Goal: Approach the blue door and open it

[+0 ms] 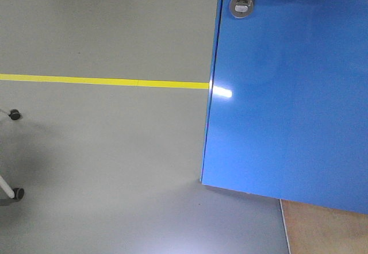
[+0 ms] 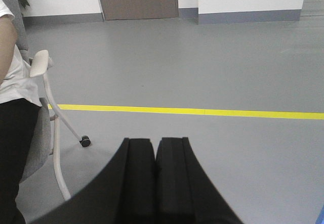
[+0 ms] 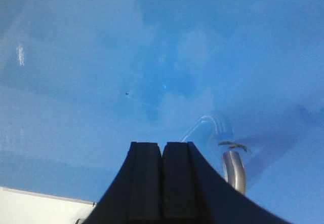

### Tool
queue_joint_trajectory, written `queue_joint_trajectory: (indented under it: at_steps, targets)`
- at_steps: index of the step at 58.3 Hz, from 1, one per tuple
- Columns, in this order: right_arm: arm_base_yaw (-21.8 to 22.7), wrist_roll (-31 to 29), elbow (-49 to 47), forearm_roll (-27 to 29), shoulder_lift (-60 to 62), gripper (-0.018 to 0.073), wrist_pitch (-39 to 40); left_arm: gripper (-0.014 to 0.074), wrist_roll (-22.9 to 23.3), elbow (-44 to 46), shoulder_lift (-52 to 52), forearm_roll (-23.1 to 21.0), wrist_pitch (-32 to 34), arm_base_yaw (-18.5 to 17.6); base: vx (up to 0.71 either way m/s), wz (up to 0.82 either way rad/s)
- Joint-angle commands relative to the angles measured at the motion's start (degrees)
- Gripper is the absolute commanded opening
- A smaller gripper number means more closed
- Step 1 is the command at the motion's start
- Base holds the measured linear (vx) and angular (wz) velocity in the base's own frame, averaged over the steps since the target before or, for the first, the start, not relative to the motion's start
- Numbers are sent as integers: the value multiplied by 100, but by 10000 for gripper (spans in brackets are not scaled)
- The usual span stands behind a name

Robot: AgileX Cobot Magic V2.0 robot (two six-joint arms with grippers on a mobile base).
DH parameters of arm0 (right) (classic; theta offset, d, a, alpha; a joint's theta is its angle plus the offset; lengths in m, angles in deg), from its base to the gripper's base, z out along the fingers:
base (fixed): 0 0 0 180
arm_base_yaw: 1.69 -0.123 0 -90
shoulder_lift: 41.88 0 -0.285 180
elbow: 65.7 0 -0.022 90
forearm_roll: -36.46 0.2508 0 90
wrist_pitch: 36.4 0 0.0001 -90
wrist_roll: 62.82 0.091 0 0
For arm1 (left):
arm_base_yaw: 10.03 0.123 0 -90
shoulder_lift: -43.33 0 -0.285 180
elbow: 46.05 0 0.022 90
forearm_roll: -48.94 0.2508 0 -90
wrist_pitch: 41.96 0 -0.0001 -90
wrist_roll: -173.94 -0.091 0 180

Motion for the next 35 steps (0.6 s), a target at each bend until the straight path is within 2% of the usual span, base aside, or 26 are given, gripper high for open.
queue_joint_trajectory:
  at_steps: [1, 26, 29, 35]
  targets:
    - [3, -68, -177, 131, 181, 2, 95, 70, 13, -24, -83, -29, 501, -36, 0, 0]
    - [3, -68, -169, 65, 230, 2, 117, 70, 13, -24, -83, -29, 501, -36, 0, 0]
    - [-21, -68, -169, -151, 312, 2, 204, 70, 13, -24, -83, -29, 501, -36, 0, 0]
    - [-286, -68, -52, -922, 655, 2, 541, 70, 13, -24, -83, -29, 501, -36, 0, 0]
